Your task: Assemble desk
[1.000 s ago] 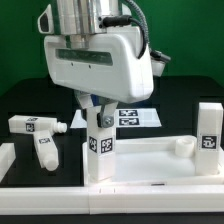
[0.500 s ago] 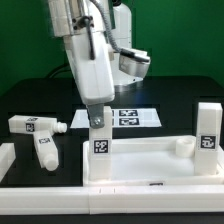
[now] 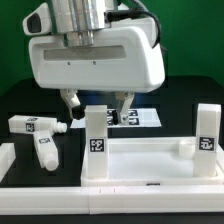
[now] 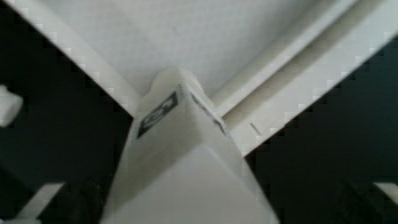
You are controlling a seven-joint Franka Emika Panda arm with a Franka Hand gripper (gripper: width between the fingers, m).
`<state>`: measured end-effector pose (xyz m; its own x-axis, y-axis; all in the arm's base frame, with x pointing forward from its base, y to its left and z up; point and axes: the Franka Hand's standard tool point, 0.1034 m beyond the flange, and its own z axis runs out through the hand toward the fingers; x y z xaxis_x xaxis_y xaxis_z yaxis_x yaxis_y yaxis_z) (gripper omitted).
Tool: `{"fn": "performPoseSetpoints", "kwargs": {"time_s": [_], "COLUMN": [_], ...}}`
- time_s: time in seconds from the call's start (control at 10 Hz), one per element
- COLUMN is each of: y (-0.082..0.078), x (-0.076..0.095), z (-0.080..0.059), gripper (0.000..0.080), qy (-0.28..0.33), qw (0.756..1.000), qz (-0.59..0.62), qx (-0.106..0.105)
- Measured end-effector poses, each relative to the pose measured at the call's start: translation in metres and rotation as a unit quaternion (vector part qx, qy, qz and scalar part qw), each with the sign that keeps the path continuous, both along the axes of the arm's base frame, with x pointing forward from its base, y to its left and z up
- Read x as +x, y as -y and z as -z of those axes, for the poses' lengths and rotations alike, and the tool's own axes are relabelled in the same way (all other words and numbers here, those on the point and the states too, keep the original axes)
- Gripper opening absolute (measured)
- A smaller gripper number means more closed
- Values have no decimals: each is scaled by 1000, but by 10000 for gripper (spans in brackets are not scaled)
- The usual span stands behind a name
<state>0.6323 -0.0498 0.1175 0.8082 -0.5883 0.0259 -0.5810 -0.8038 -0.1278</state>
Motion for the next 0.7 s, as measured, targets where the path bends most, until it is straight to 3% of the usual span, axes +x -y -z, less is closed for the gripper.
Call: {"fn": "performPoseSetpoints", "kwargs": {"time_s": [0.1, 0.3, 0.5, 0.6, 0.7], "y": [0, 3, 3, 3, 3], "x": [0, -2, -5, -4, -4], "z": [0, 2, 5, 5, 5], "gripper": [649, 649, 649, 625, 496], "qy": [2, 6, 5, 4, 4], "qw": [1000, 979, 961, 964, 964], "qz": [-28, -201, -272, -262, -262], "qx": [-3, -36, -42, -42, -42]}}
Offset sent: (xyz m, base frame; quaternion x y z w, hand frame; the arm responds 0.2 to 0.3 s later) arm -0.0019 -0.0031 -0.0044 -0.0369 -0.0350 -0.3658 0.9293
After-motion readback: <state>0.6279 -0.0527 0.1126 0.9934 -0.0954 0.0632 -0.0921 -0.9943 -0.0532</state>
